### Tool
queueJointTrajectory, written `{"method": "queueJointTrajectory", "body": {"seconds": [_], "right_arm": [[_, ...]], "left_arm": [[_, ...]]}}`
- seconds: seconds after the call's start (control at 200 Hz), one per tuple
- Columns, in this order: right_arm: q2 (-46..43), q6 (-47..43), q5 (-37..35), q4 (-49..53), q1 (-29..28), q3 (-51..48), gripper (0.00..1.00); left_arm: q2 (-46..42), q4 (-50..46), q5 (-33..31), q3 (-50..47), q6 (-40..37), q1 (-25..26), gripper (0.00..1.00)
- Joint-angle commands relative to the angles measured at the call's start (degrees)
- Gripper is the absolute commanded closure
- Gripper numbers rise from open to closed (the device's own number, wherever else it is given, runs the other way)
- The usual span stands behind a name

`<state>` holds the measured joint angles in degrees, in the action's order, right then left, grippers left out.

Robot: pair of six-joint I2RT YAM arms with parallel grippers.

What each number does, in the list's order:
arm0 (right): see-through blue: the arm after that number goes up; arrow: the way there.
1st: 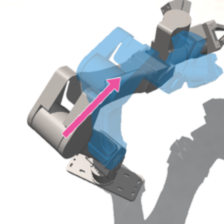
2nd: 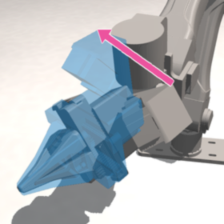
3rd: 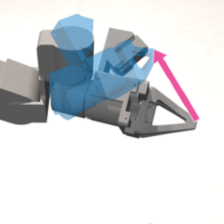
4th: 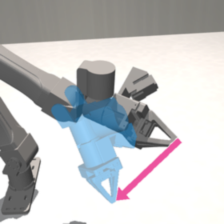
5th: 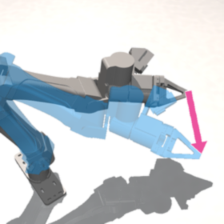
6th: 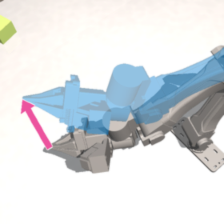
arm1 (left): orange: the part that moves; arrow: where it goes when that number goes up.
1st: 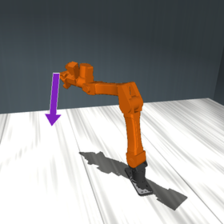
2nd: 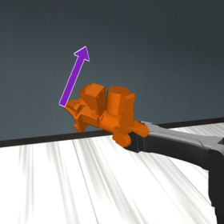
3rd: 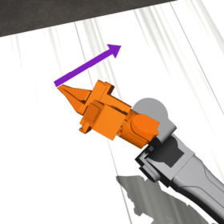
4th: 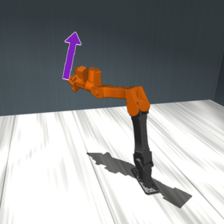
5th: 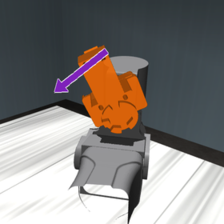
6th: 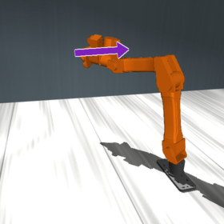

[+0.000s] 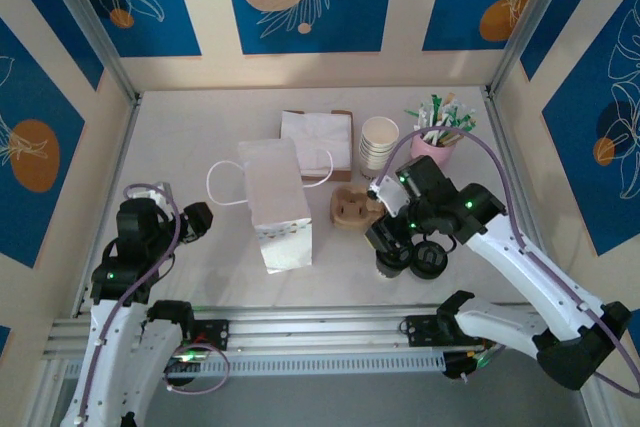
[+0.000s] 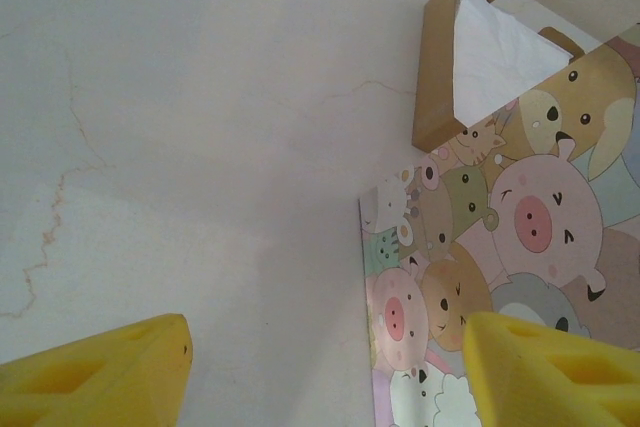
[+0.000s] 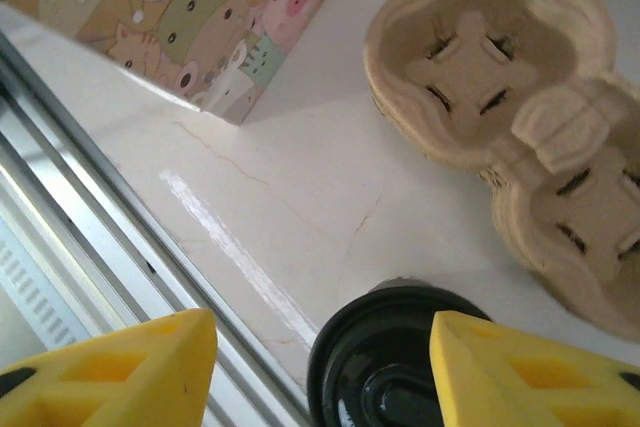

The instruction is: Pack the takeout coffee

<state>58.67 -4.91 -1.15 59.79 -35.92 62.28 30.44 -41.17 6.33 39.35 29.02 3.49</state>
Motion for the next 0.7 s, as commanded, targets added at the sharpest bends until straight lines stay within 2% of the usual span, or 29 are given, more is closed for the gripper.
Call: {"method": "queueJointTrajectory", "body": {"seconds": [0.0,0.16,0.265,0.505,0.695], "right_arm": [[2.8,-13.8,1.4,4.4,2.2,1.6,0.36],[4.6,-18.2,-2.4,8.1,3.7,0.2,0.32],[3.6,-17.9,-5.3,8.4,1.8,-1.2,0.22],[4.3,-17.3,-10.4,7.7,-2.8,-5.9,0.18],[3.0,-16.7,-9.7,5.6,-3.2,-7.1,0.17]], "left_arm": [[-0.4,1.2,1.9,-0.6,-0.5,-1.0,0.28],[-0.5,1.2,1.9,-0.6,-0.5,-1.0,0.28],[-0.5,1.2,1.7,-0.6,-0.5,-1.2,0.28],[-0.2,1.2,1.8,-0.6,-0.5,-1.4,0.28],[0.1,1.1,1.7,-0.6,-0.6,-1.5,0.28]]}}
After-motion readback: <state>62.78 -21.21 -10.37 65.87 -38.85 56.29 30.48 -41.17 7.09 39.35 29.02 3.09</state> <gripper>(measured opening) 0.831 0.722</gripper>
